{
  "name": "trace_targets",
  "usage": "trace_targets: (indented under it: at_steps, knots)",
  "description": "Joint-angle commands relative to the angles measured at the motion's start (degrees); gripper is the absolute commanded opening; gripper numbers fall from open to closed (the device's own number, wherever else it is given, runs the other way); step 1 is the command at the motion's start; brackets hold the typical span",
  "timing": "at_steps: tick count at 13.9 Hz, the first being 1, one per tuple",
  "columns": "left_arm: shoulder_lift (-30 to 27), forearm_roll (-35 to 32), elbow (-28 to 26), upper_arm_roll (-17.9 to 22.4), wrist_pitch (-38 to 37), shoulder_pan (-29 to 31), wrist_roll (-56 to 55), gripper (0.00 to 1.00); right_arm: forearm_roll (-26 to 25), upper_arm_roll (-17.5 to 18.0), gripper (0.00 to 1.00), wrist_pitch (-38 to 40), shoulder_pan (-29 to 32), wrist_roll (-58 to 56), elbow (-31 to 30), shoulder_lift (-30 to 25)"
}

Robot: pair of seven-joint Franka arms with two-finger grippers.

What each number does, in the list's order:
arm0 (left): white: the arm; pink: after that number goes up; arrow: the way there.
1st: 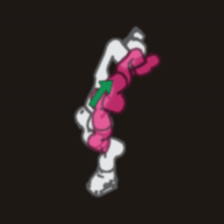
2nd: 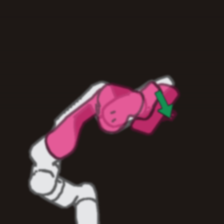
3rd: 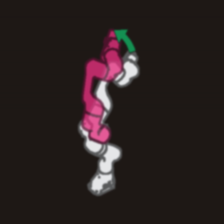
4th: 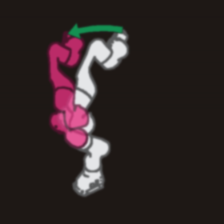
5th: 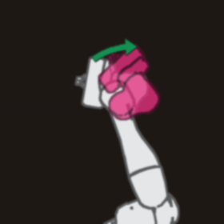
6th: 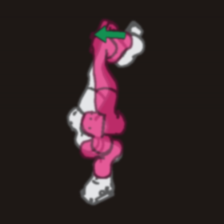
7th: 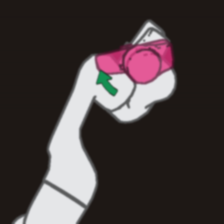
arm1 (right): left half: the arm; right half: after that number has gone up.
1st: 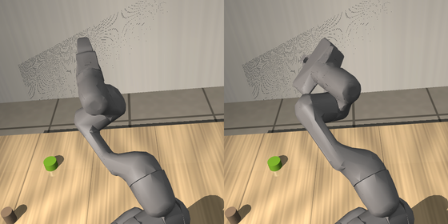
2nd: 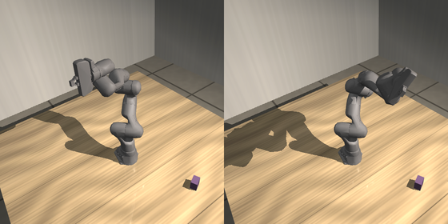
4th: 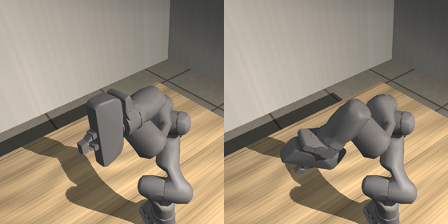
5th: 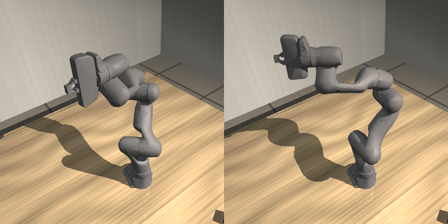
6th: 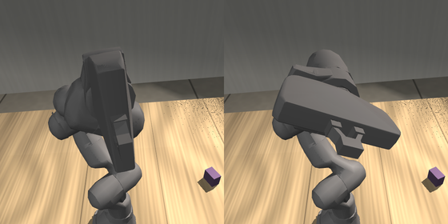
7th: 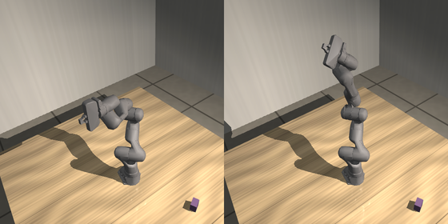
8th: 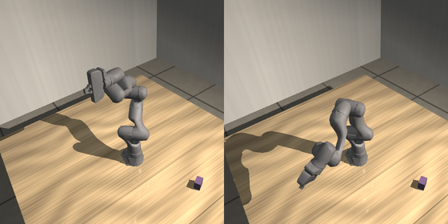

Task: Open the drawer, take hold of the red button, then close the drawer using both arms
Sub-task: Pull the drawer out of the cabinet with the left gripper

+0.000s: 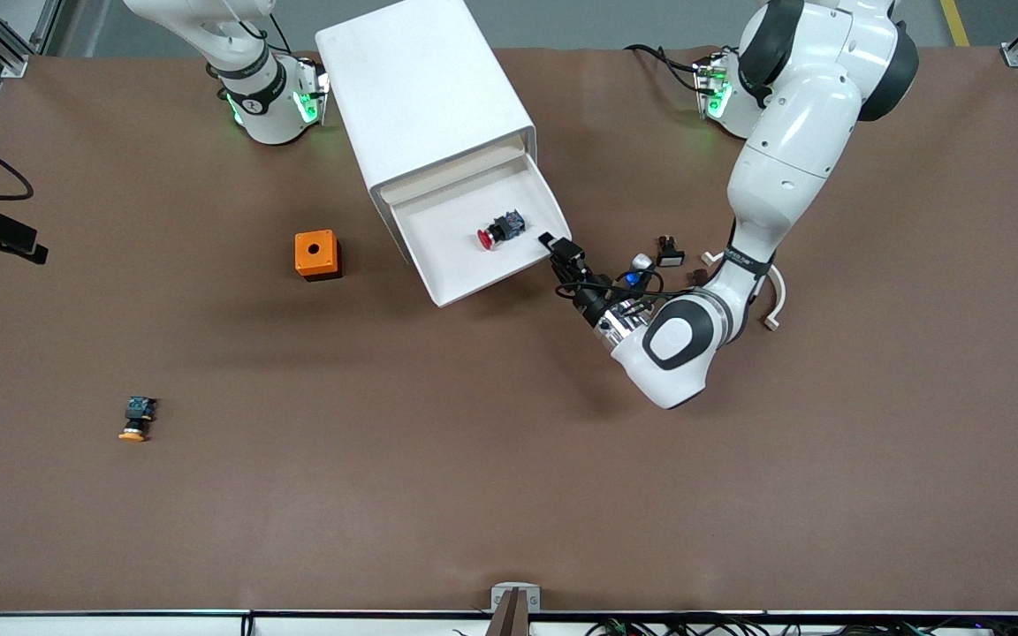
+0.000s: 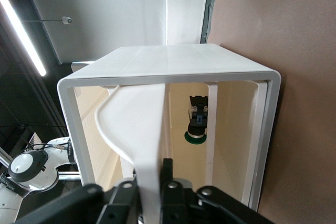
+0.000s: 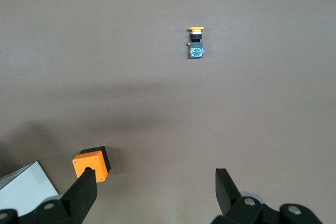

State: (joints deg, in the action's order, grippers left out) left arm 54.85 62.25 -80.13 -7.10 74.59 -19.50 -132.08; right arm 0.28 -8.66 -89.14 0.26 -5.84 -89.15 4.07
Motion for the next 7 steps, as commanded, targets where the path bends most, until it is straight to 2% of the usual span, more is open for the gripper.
trace_targets:
  at_steps: [1,4,6,7]
  knots:
    - [-0.27,1.12,0.07,0.34,-0.76,0.42,0.25,0.25,-0.81,0.58,1.0,0.29,1.15,-0.58,0.82,0.85]
    - [-0.18,0.85,0.24,0.95,-0.76,0.51,4.01,0.61,-0.81,0.58,1.0,0.29,1.76,-0.49,0.82,2.08]
    - [-0.27,0.85,1.2,2.09,-0.85,0.86,9.36,0.75,-0.72,0.58,1.0,0.46,1.94,-0.49,0.82,3.84]
    - [-0.35,0.77,1.47,2.18,-0.93,1.73,12.26,0.86,-0.72,0.58,1.0,0.38,2.12,-0.58,0.82,3.93]
